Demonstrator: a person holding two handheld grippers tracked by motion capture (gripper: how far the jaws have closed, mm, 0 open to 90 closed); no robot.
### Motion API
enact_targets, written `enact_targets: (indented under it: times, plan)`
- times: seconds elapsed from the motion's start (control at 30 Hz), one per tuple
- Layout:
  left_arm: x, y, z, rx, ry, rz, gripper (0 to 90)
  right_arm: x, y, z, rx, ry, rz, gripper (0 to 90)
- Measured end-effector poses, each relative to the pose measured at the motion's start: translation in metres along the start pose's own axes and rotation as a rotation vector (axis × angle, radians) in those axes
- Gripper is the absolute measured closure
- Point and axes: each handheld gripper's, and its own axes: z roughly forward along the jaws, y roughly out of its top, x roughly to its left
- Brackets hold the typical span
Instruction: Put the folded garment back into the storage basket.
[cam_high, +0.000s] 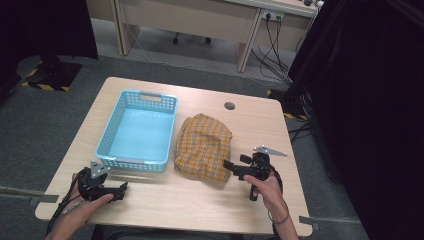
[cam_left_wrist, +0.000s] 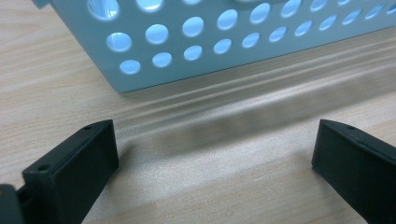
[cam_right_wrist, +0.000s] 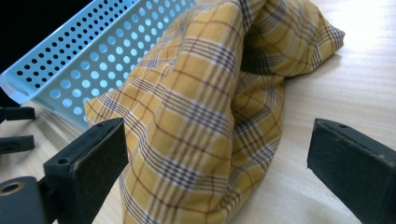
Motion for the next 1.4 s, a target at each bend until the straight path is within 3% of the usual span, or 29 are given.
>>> enact_targets:
  times: [1.4]
  plan:
    - [0.000,0.000,0.000,0.000,0.000,0.001,0.0,-0.001,0.025,0.026,-0.002,0.030,0.023,7.6]
